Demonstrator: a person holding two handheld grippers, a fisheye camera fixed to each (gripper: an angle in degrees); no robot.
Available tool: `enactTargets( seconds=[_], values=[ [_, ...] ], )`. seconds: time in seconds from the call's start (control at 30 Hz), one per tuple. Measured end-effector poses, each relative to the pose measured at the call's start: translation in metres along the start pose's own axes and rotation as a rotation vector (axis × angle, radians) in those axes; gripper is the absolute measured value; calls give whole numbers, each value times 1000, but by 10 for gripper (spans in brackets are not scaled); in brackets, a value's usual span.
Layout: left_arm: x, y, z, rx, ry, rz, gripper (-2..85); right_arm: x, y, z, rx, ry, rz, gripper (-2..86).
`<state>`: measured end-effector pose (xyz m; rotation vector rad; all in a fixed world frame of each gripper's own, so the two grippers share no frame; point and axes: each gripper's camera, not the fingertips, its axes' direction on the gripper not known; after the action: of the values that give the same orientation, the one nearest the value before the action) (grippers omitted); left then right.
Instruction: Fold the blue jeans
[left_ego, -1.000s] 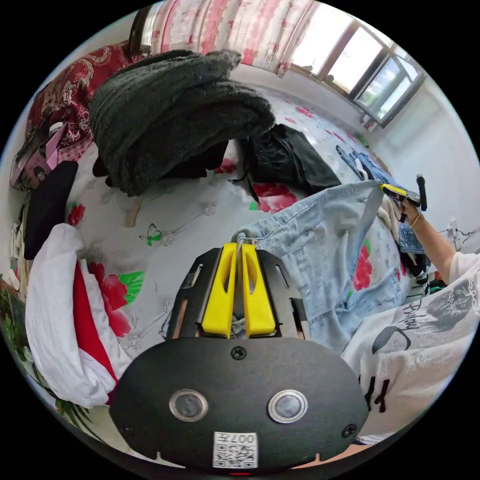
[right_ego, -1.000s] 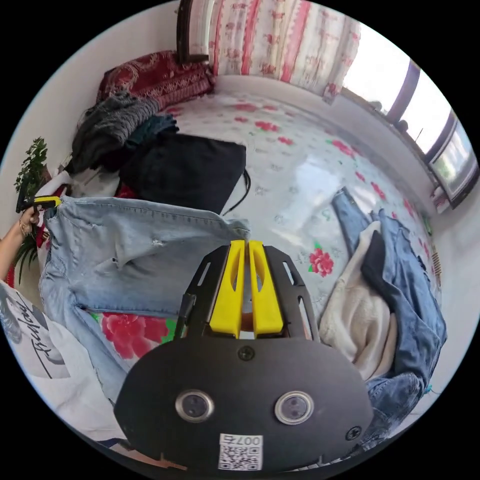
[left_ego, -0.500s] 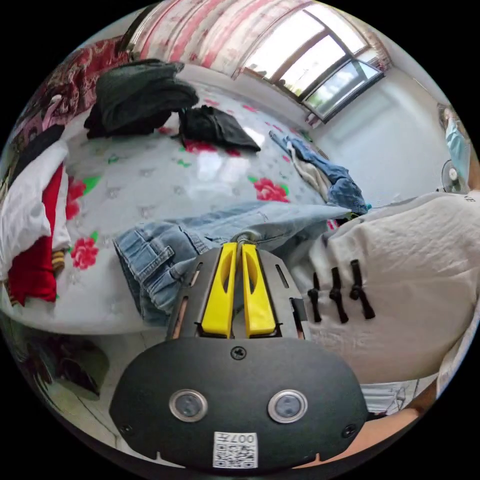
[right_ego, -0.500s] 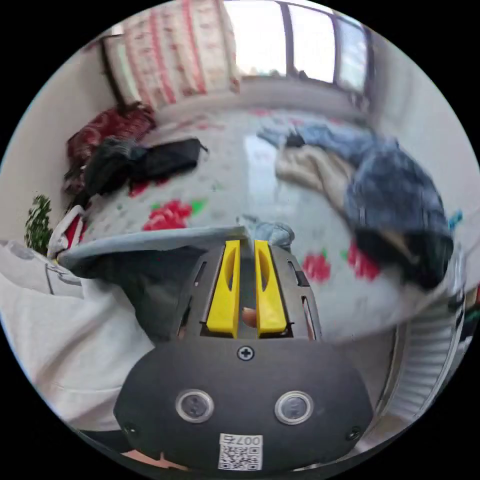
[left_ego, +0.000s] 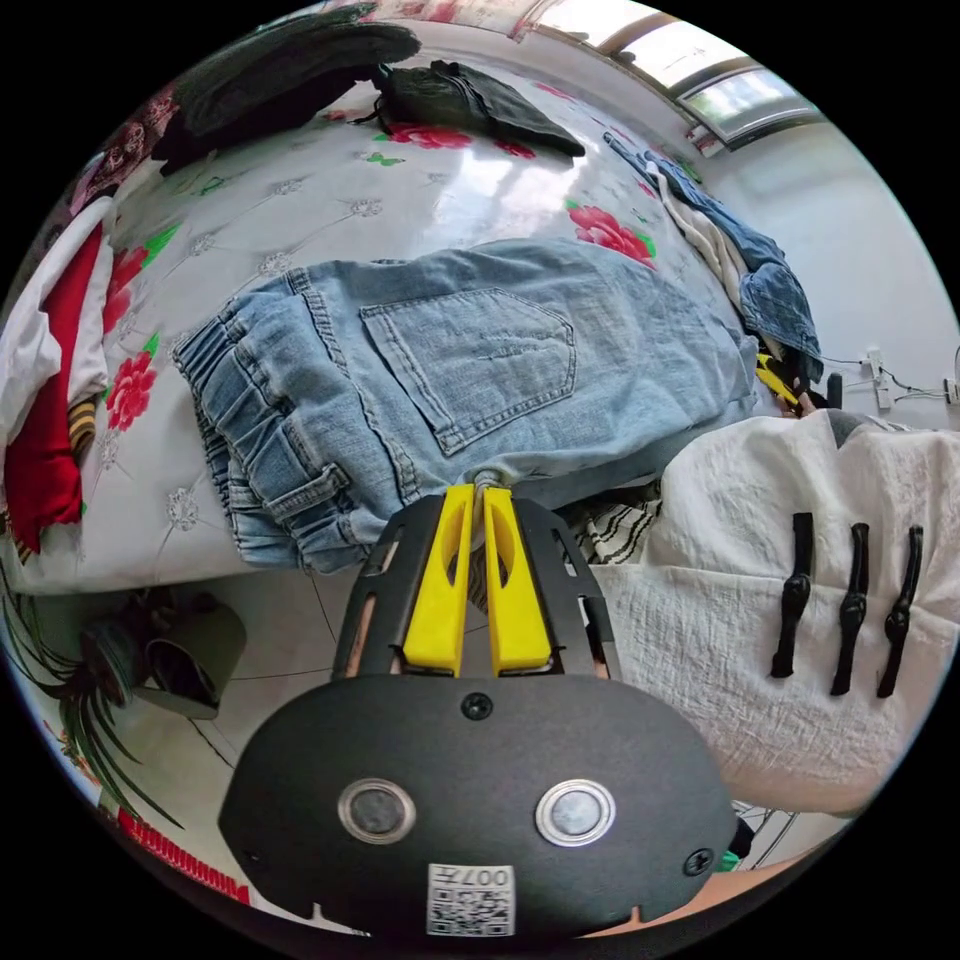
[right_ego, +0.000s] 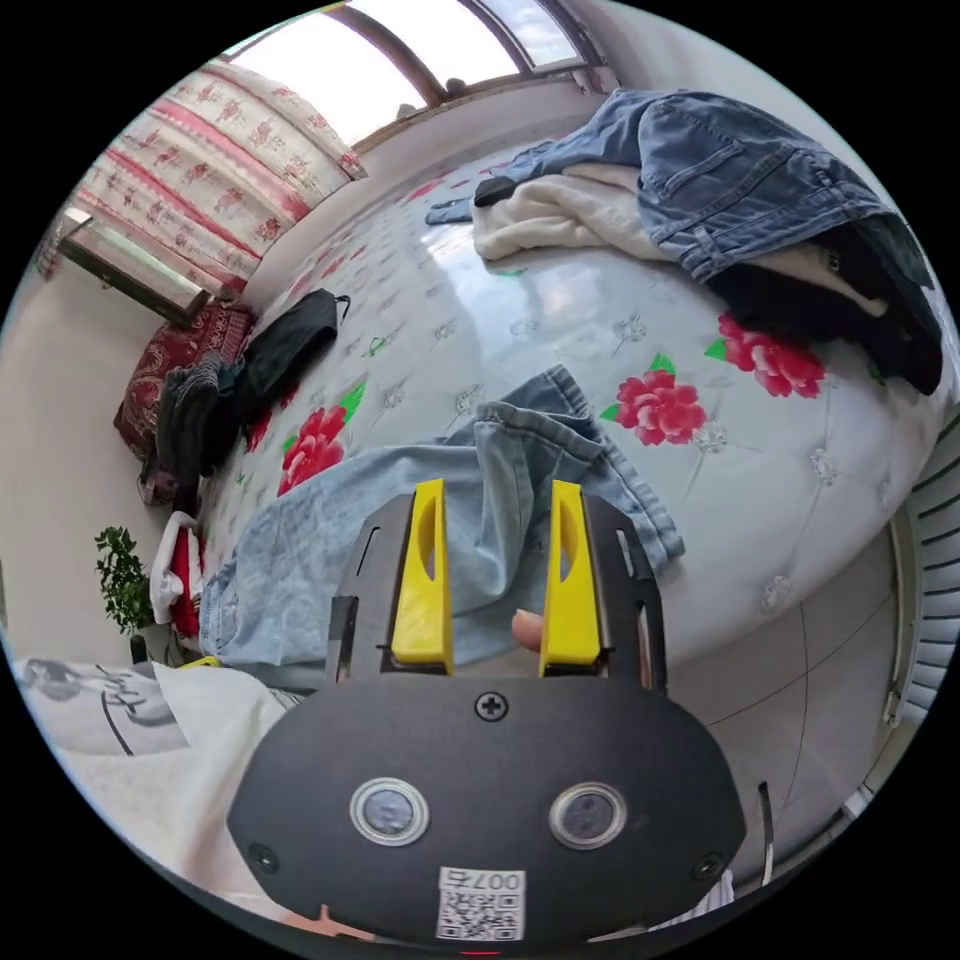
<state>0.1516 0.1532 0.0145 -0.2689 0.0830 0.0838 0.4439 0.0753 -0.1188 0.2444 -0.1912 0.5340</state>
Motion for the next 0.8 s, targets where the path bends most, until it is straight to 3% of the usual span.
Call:
enactTargets(
  seconds=[0.07, 0.13, 0.27, 0.37, 0.43, 0.57, 0.67, 0.8],
  values=[
    [5, -4, -6, 7, -20, 14, -7, 4, -20, 12, -83, 11, 11, 27],
    [11, -5, -14, 25, -41, 28, -7, -4, -35, -9, -49, 26, -46, 11],
    [25, -1, -33, 79, -97, 48, -8, -9, -20, -144, 279, -105, -236, 0],
    [31, 1, -28, 72, -126, 40, -8, 27, 9, -185, 332, -126, -283, -1],
    [33, 0, -17, 58, -127, 26, -7, 67, 21, -161, 241, -104, -197, -1],
    [36, -10, 17, -32, -166, -32, -5, 174, 62, -47, -68, 14, 227, 6],
    [48, -13, 8, -42, -184, -25, 0, 187, 91, -61, 71, -27, 285, 16],
    [60, 1, -13, -19, -215, -19, 8, 167, 104, -97, 198, 127, 222, 28]
  ],
)
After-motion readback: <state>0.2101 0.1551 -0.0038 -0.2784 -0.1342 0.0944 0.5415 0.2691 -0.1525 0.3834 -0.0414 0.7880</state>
